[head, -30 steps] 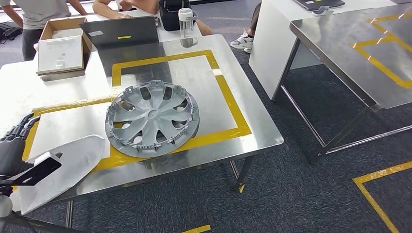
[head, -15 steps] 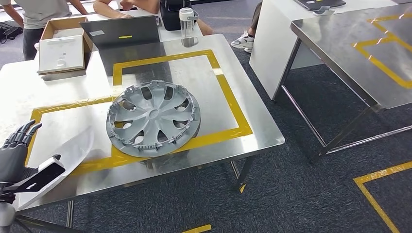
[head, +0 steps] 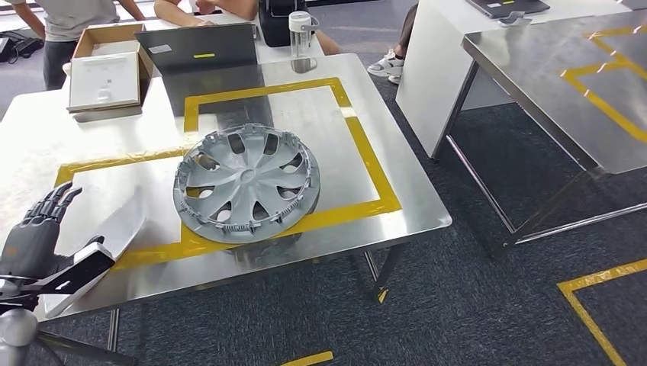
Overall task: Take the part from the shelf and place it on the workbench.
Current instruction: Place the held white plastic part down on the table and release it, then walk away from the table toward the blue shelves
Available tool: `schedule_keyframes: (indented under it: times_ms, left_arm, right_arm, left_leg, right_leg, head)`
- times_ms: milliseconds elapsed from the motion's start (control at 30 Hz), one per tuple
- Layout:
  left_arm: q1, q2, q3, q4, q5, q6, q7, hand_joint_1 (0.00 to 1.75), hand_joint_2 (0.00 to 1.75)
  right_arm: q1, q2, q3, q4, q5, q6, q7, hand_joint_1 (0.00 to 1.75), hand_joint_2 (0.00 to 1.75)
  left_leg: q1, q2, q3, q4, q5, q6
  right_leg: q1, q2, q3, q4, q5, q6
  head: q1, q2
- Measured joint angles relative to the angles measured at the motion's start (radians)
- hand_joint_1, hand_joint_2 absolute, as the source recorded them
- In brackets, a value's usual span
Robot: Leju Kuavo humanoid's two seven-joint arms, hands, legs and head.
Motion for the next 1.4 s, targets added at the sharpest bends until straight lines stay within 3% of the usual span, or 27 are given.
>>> schedule_keyframes:
  times_ms: [67,167,233,300,333,367,400,467,500,567,667,733,800,833,867,900,967,1033,1100,1167,1200,1233,1333,1367,1400]
  left_arm:
    - [-0.001,0.0,-0.002,-0.001,0.0,0.0,0.001,0.0,0.0]
    - [0.0,0.0,-0.006,-0.002,0.0,0.002,0.003,0.0,0.0]
    - [-0.001,0.0,-0.007,-0.003,0.0,0.005,0.004,0.0,0.0]
    - [0.001,-0.001,-0.009,-0.002,0.0,0.007,0.006,0.0,0.0]
    - [0.002,-0.002,-0.009,-0.001,-0.001,0.007,0.006,0.0,0.0]
    - [0.004,-0.003,-0.009,0.0,-0.001,0.007,0.007,0.0,0.0]
    - [0.004,-0.004,-0.01,0.0,-0.002,0.008,0.008,0.0,0.0]
    - [0.004,-0.006,-0.01,-0.002,-0.003,0.008,0.011,0.0,0.0]
    - [0.004,-0.006,-0.01,-0.003,-0.003,0.009,0.012,0.0,0.0]
    - [0.006,-0.008,-0.01,-0.005,-0.003,0.01,0.013,0.0,0.0]
    - [0.011,-0.013,-0.011,-0.01,-0.006,0.01,0.015,0.0,0.0]
    - [0.012,-0.014,-0.011,-0.017,-0.008,0.01,0.017,0.0,0.0]
    - [0.013,-0.015,-0.011,-0.023,-0.011,0.01,0.02,0.0,0.0]
    - [0.013,-0.016,-0.011,-0.024,-0.012,0.01,0.022,0.0,0.0]
    - [0.013,-0.017,-0.011,-0.024,-0.013,0.009,0.023,0.0,0.0]
    - [0.013,-0.017,-0.011,-0.025,-0.014,0.009,0.024,0.0,0.0]
    - [0.011,-0.018,-0.011,-0.025,-0.017,0.008,0.025,0.0,0.0]
    - [0.007,-0.019,-0.011,-0.026,-0.019,0.007,0.027,0.0,0.0]
    - [0.005,-0.021,-0.011,-0.027,-0.019,0.006,0.027,0.0,0.0]
    - [0.005,-0.021,-0.012,-0.027,-0.019,0.005,0.027,0.0,0.0]
    - [0.005,-0.02,-0.012,-0.027,-0.019,0.004,0.027,0.0,0.0]
    - [0.005,-0.019,-0.012,-0.027,-0.019,0.004,0.028,0.0,0.0]
    - [0.006,-0.019,-0.012,-0.025,-0.02,0.004,0.028,0.0,0.0]
    - [0.007,-0.019,-0.012,-0.025,-0.02,0.004,0.028,0.0,0.0]
    - [0.008,-0.019,-0.012,-0.024,-0.021,0.004,0.028,0.0,0.0]
  right_arm:
    - [-0.001,0.0,0.0,0.0,0.0,0.0,0.0,0.0,0.0]
    - [-0.002,0.001,-0.001,0.0,-0.002,-0.001,0.0,0.0,0.0]
    - [-0.003,0.002,-0.001,0.0,-0.003,-0.002,0.0,0.0,0.0]
    - [-0.004,0.003,-0.001,0.0,-0.003,-0.002,0.0,0.0,0.0]
    - [-0.003,0.003,-0.001,0.0,-0.003,-0.002,0.0,0.0,0.0]
    - [-0.003,0.003,-0.002,0.0,-0.003,-0.002,0.0,0.0,0.0]
    - [-0.003,0.003,-0.002,0.0,-0.002,-0.002,0.0,0.0,0.0]
    - [-0.004,0.003,-0.002,0.0,-0.001,-0.002,0.0,0.0,0.0]
    - [-0.005,0.003,-0.002,-0.001,-0.001,-0.001,0.0,0.0,0.0]
    - [-0.005,0.002,-0.002,-0.003,0.0,-0.001,0.0,0.0,0.0]
    - [-0.003,0.002,-0.002,-0.004,0.0,-0.001,0.0,0.0,0.0]
    - [-0.002,0.002,-0.002,-0.004,0.0,-0.001,0.0,0.0,0.0]
    - [-0.003,0.002,-0.003,-0.004,0.0,-0.001,0.0,0.0,0.0]
    - [-0.004,0.002,-0.003,-0.004,0.0,-0.001,0.0,0.0,0.0]
    - [-0.004,0.002,-0.003,-0.004,0.0,-0.001,0.0,0.0,0.0]
    - [-0.004,0.002,-0.003,-0.004,0.0,-0.001,0.001,0.0,0.0]
    - [-0.005,0.002,-0.003,-0.004,0.0,-0.001,0.002,0.0,0.0]
    - [-0.008,0.0,-0.003,-0.006,0.0,-0.001,0.003,0.0,0.0]
    - [-0.011,0.0,-0.003,-0.008,0.0,-0.001,0.003,0.0,0.0]
    - [-0.012,0.001,-0.003,-0.008,0.001,-0.001,0.003,0.0,0.0]
    - [-0.012,0.001,-0.003,-0.008,0.002,-0.001,0.003,0.0,0.0]
    - [-0.011,0.001,-0.003,-0.008,0.003,-0.001,0.004,0.0,0.0]
    - [-0.011,0.002,-0.003,-0.008,0.007,0.001,0.004,0.0,0.0]
    - [-0.01,0.003,-0.003,-0.008,0.008,0.001,0.004,0.0,0.0]
    - [-0.01,0.003,-0.003,-0.008,0.008,0.002,0.004,0.0,0.0]
  left_leg:
    - [0.0,0.0,-0.003,-0.001,0.004,-0.013]
    - [0.003,-0.001,-0.007,-0.003,0.004,-0.032]
    - [0.004,-0.003,-0.026,0.044,-0.043,-0.041]
    - [0.006,-0.004,-0.061,0.15,-0.113,-0.049]
    - [0.008,-0.004,-0.074,0.197,-0.133,-0.054]
    - [0.01,-0.004,-0.074,0.218,-0.134,-0.059]
    - [0.014,-0.003,-0.06,0.206,-0.117,-0.064]
    - [0.022,-0.004,0.005,0.101,-0.07,-0.077]
    - [0.022,-0.008,0.033,0.054,-0.053,-0.079]
    - [0.022,-0.019,0.049,0.015,-0.05,-0.066]
    - [0.021,-0.021,0.02,0.028,-0.037,-0.03]
    - [0.019,-0.017,-0.001,0.029,-0.022,-0.012]
    - [0.015,-0.015,-0.022,0.03,-0.004,-0.002]
    - [0.011,-0.014,-0.033,0.03,0.004,0.0]
    - [0.007,-0.013,-0.045,0.03,0.013,0.002]
    - [0.002,-0.012,-0.055,0.031,0.021,0.004]
    - [-0.007,-0.012,-0.069,0.03,0.035,0.006]
    - [-0.01,-0.009,-0.077,0.028,0.049,0.003]
    - [-0.005,-0.006,-0.078,0.02,0.065,-0.008]
    - [-0.003,-0.005,-0.078,0.009,0.078,-0.02]
    - [-0.004,-0.005,-0.082,0.013,0.069,-0.024]
    - [-0.005,-0.006,-0.09,0.032,0.04,-0.028]
    - [0.0,-0.006,-0.124,0.184,-0.09,-0.043]
    - [0.003,-0.006,-0.127,0.23,-0.105,-0.049]
    - [0.006,-0.006,-0.118,0.249,-0.098,-0.054]
  right_leg:
    - [0.007,-0.001,0.026,-0.055,0.006,-0.009]
    - [0.006,-0.004,0.025,-0.076,0.02,-0.027]
    - [0.0,-0.007,0.024,-0.092,0.034,-0.042]
    - [0.001,-0.008,0.016,-0.092,0.042,-0.048]
    - [0.001,-0.008,0.01,-0.089,0.045,-0.048]
    - [0.0,-0.008,0.004,-0.086,0.047,-0.046]
    - [-0.002,-0.008,-0.002,-0.081,0.05,-0.043]
    - [-0.009,-0.007,-0.018,-0.066,0.054,-0.033]
    - [-0.01,-0.006,-0.026,-0.059,0.055,-0.026]
    - [-0.006,-0.003,-0.038,-0.048,0.062,-0.011]
    - [-0.005,0.001,-0.055,-0.041,0.07,0.005]
    - [-0.007,-0.001,-0.08,0.011,0.016,0.013]
    - [-0.007,-0.003,-0.117,0.13,-0.075,0.015]
    - [-0.006,-0.003,-0.131,0.188,-0.106,0.014]
    - [-0.004,-0.003,-0.132,0.223,-0.119,0.01]
    - [0.0,-0.003,-0.114,0.223,-0.113,0.002]
    - [0.014,-0.002,-0.026,0.122,-0.07,-0.024]
    - [0.029,-0.006,0.061,-0.007,-0.052,-0.053]
    - [0.038,-0.012,0.085,-0.06,-0.049,-0.065]
    - [0.037,-0.014,0.08,-0.08,-0.024,-0.066]
    - [0.034,-0.016,0.077,-0.092,-0.01,-0.067]
    - [0.029,-0.017,0.071,-0.102,0.005,-0.068]
    - [0.023,-0.019,0.039,-0.108,0.039,-0.067]
    - [0.022,-0.02,0.025,-0.105,0.048,-0.065]
    - [0.02,-0.021,0.01,-0.101,0.057,-0.061]
  head:
    - [0.002,0.0]
    - [0.003,0.0]
    - [0.002,0.0]
    - [0.002,0.0]
    - [0.002,0.0]
    - [0.002,0.0]
    - [0.002,0.0]
    - [0.002,0.0]
    - [0.001,0.0]
    - [0.001,0.0]
    - [0.003,0.0]
    - [0.005,0.0]
    - [0.008,0.0]
    - [0.009,0.0]
    - [0.01,0.0]
    - [0.011,0.0]
    - [0.012,0.0]
    - [0.011,0.0]
    - [0.015,0.0]
    - [0.02,0.0]
    - [0.02,0.0]
    - [0.019,0.0]
    - [0.017,0.0]
    - [0.017,0.0]
    - [0.018,0.0]
